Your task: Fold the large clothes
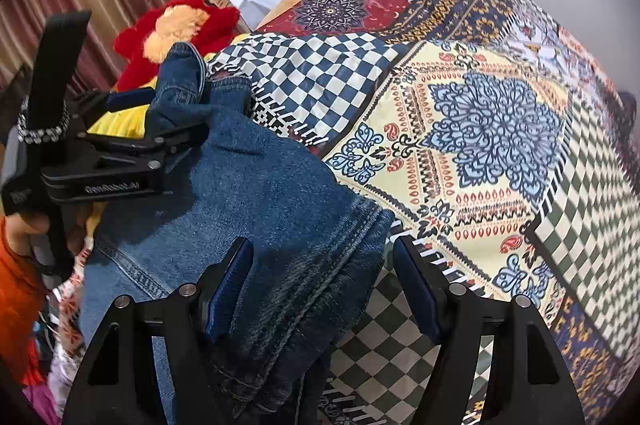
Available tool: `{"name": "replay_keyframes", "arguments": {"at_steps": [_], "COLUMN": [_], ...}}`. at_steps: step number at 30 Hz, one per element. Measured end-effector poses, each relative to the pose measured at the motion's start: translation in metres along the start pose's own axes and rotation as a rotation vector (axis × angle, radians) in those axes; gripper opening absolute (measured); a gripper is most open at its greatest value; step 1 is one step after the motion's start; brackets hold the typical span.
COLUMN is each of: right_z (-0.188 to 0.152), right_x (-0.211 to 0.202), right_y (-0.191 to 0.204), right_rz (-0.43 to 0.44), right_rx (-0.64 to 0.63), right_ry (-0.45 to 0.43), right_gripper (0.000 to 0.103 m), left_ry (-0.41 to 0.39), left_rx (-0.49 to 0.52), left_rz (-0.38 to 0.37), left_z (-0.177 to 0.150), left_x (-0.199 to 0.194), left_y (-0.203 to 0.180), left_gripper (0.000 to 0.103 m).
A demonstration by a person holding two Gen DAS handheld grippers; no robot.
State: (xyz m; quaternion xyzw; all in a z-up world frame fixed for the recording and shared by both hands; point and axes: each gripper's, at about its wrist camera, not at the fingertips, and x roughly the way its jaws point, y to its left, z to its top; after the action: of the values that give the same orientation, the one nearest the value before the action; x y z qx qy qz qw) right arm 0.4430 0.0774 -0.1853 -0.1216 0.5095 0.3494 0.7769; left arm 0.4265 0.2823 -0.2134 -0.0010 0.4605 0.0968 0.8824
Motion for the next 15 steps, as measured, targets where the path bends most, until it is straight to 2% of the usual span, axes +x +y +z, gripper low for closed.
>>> {"name": "replay_keyframes", "arguments": {"at_steps": [2, 6, 11, 15], "right_z": [0.000, 0.000, -0.006, -0.024], "right_x": [-0.006, -0.044, -0.112, -0.185], "right_y": [0.000, 0.011, 0.027, 0.049], "right_rz": [-0.005, -0.044, -0.048, -0.043], "right_rx": [0.017, 0.000, -0.016, -0.032], "right_ry": [-0.007, -0.089, -0.229, -0.387], "right_gripper": [0.070, 0.070, 0.070, 0.070], "left_ry": [-0.007, -0.075, -0.233, -0.358], "left_rx": [-0.005, -0.009, -0.041, -0.062], "left_rz": [-0.002, -0.026, -0.086, -0.145], "left_z": [0.000, 0.000, -0.008, -0.025], "left_x": [-0.009, -0.050, -0.139, -0.218], "left_y": [-0.001, -0.004, -0.004, -0.004], "left_gripper": [0.096, 0.096, 0.096, 0.096]}}
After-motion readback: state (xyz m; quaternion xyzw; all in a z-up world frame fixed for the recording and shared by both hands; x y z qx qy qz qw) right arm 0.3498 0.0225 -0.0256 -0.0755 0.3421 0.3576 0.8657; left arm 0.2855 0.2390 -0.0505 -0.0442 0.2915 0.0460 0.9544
